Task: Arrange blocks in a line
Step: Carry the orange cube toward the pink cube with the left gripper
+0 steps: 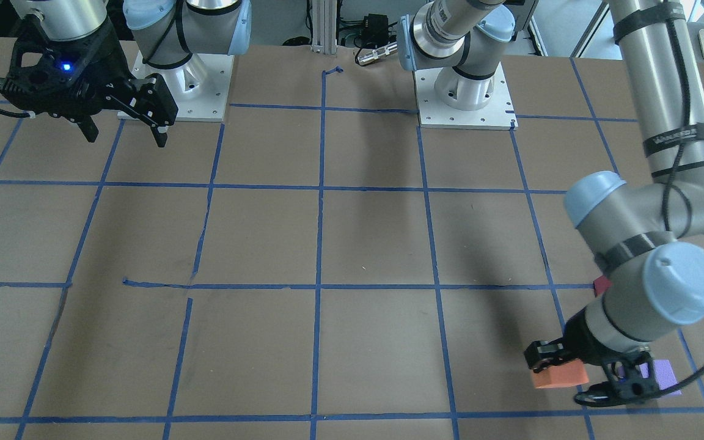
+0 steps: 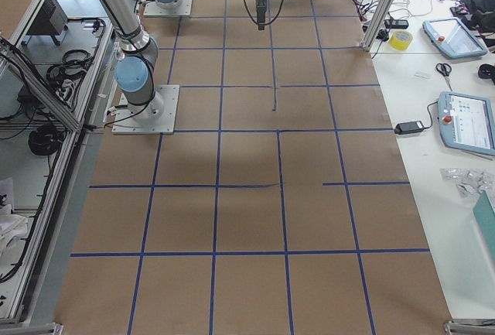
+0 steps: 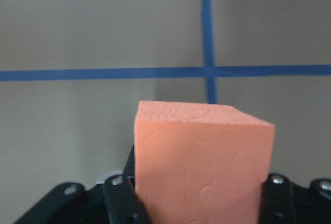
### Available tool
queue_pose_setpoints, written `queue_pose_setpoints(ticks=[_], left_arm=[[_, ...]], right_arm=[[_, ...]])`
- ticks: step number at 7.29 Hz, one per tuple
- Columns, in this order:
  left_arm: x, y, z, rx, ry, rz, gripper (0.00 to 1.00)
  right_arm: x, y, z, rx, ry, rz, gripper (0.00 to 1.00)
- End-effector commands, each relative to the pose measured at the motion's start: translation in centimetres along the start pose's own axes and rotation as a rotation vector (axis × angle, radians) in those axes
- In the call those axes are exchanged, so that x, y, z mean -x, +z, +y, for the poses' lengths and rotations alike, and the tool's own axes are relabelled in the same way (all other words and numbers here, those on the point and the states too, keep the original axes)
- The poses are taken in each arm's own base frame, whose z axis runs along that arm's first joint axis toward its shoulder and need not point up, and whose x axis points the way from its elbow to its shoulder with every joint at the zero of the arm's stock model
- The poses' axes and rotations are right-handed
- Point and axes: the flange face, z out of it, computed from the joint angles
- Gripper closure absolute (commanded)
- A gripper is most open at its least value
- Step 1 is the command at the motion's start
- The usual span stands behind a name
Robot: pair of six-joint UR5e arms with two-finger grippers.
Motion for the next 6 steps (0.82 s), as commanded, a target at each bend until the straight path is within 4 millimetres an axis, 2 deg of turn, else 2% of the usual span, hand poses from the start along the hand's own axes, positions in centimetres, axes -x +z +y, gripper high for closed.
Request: queue_pose_setpoints(ticks=[1,3,4,5,6], left_arm=[[10.5,-0.4,0.5,0.021,-0.061,0.018,0.91],[15.1,0.9,1.0,0.042,-0.05,0.011,0.91],[15.4,1.6,1.4,0.051,-0.014,0.012,0.91],[15.6,0.3,1.8,0.046,-0.014,0.008,0.91],[17.0,1.8,2.9,0.086,-0.022,-0.019,0.91]], right_arm=[[0.0,0.0,0.0,0.0,0.001,0.0,0.0],[0.0,0.1,0.0,0.002,0.001,0.0,0.0],[0.0,0.1,0.0,0.001,0.003,0.002,0.0],[0.0,0.1,0.0,0.003,0.006,0.0,0.0],[0.0,0.1,0.0,0.003,0.007,0.0,0.0]])
